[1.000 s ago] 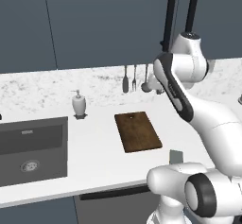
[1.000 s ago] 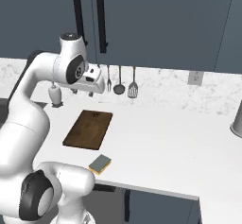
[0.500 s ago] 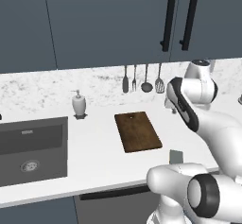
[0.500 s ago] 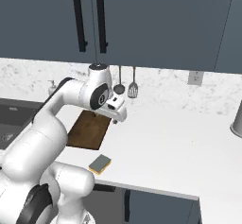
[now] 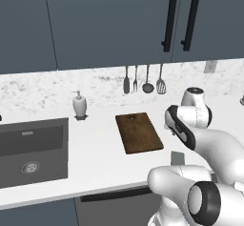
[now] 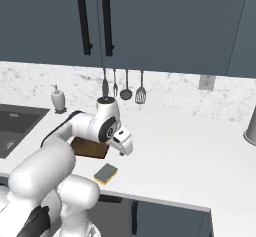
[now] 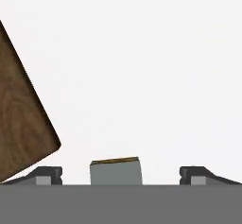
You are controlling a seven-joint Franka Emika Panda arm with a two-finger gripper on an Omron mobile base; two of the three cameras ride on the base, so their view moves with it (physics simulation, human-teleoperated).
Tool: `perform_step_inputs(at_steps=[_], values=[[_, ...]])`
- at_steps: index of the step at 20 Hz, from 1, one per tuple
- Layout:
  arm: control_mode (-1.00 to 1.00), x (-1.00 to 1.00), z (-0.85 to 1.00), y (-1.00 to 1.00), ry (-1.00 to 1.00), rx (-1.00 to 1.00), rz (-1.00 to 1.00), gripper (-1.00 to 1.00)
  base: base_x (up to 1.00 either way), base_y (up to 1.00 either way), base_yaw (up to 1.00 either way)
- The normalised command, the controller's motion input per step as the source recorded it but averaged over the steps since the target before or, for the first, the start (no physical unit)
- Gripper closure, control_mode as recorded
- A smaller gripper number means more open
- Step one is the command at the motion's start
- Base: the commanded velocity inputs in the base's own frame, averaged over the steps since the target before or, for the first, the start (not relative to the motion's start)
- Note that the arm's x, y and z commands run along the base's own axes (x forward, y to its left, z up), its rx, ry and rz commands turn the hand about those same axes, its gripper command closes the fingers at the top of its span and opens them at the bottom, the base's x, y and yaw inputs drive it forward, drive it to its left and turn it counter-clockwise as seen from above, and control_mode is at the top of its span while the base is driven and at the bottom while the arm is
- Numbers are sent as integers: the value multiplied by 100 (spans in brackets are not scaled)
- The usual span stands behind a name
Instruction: Pick up the sponge from the counter and clean the cutting board by briefly scrubbing or pressing down on the cutting board. Once finished, release the sponge.
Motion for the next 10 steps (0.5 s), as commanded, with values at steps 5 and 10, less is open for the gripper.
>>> perform_step_inputs(at_steps=[5, 10], values=[[-100, -2, -95, 0, 6, 0, -2, -100, 0, 0, 0], [-100, 1, -44, 23, 18, 0, 2, -100, 0, 0, 0]])
